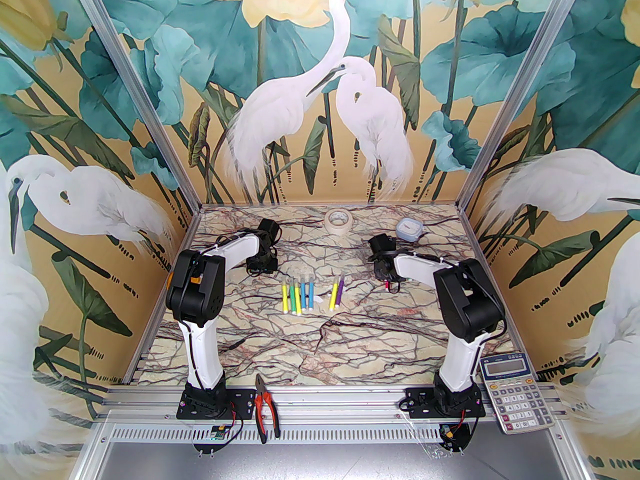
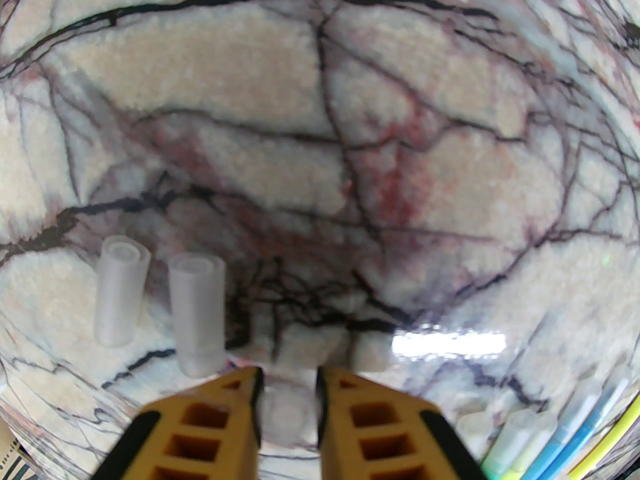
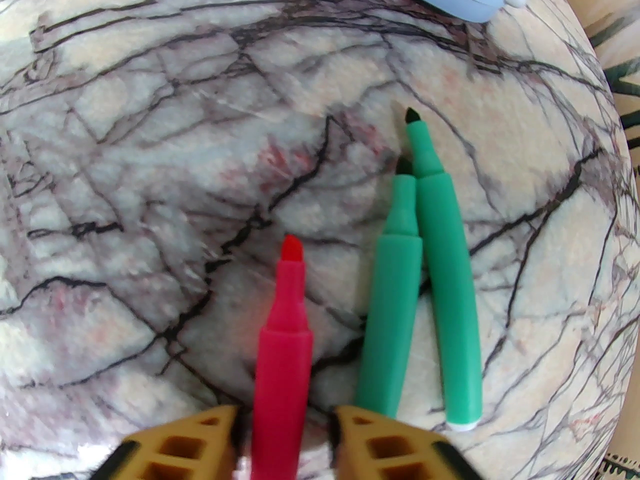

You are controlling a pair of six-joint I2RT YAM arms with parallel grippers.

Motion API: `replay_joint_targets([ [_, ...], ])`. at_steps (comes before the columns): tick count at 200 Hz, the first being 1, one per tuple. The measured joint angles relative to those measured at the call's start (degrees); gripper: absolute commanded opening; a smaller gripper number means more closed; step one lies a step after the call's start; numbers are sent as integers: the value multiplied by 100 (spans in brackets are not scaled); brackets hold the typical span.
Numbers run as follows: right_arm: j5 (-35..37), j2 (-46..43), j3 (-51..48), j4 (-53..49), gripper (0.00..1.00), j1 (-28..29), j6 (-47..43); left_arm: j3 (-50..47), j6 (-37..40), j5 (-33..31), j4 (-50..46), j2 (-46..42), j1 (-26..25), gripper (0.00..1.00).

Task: Open the pen caps

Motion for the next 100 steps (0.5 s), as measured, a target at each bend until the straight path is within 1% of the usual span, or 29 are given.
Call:
replay_joint_targets([
  [20, -42, -295, -35, -26, 49, 127, -63, 0, -15, 96, 4, -138, 0, 34],
  [47, -260, -564, -28, -33, 50, 452, -76, -31, -48, 236, 66, -387, 0, 41],
  [69, -592, -623, -28, -46, 50, 752, -74, -162, -63, 387, 203, -590, 0, 45],
  [100, -1134, -625, -28, -50, 51, 1137, -48, -490, -26, 789, 527, -846, 0, 56],
])
